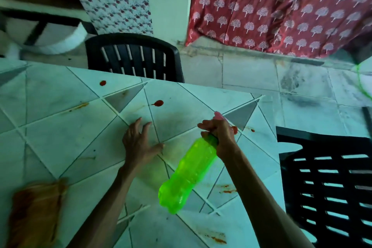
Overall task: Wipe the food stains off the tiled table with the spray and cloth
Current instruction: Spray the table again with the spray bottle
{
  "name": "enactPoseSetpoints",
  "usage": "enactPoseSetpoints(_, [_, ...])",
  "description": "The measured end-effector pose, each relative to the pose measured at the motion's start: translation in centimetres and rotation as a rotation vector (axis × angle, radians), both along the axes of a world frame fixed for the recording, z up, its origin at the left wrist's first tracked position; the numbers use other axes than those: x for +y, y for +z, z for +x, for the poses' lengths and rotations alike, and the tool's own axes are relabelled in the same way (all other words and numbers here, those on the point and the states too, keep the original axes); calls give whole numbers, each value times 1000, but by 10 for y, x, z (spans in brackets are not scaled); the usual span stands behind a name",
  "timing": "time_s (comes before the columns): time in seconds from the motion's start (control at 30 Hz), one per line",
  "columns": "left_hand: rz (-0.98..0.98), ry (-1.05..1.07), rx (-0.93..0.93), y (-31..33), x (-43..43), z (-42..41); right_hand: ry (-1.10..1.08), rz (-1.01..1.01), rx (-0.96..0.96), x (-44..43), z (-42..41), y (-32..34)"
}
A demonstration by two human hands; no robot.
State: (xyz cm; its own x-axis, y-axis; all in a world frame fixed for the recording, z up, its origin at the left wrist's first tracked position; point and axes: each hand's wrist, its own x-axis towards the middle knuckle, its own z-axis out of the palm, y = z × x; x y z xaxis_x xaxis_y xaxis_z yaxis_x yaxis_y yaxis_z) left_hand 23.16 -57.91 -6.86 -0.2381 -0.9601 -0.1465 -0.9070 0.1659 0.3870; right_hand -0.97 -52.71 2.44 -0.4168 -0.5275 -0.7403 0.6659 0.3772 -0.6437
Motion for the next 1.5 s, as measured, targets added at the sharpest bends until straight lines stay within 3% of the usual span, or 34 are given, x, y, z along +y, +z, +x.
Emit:
enactPoseSetpoints(0.43, [0,37,-22,-2,13,85,199,-21,-61,-48,116,14])
enactPoseSetpoints(0.67, [26,129,-19,-4,29,102,500,-33,12,-48,166,16])
enactPoseSetpoints(0.8, [7,163,-29,-8,45,111,632,-151,20,-30,179,15])
enactPoseSetpoints(0.93, [-19,223,-38,-5,61,116,690,-24,106,-18,189,8])
enactPoseSetpoints(1.13, [9,341,-2,6,79,113,937,-142,184,21,167,1])
enactPoseSetpoints(1.3, [0,382,15,8,88,107,918,-18,138,37,156,7])
enactPoseSetpoints(1.5, [-13,342,30,14,95,82,743,-126,241,76,97,12])
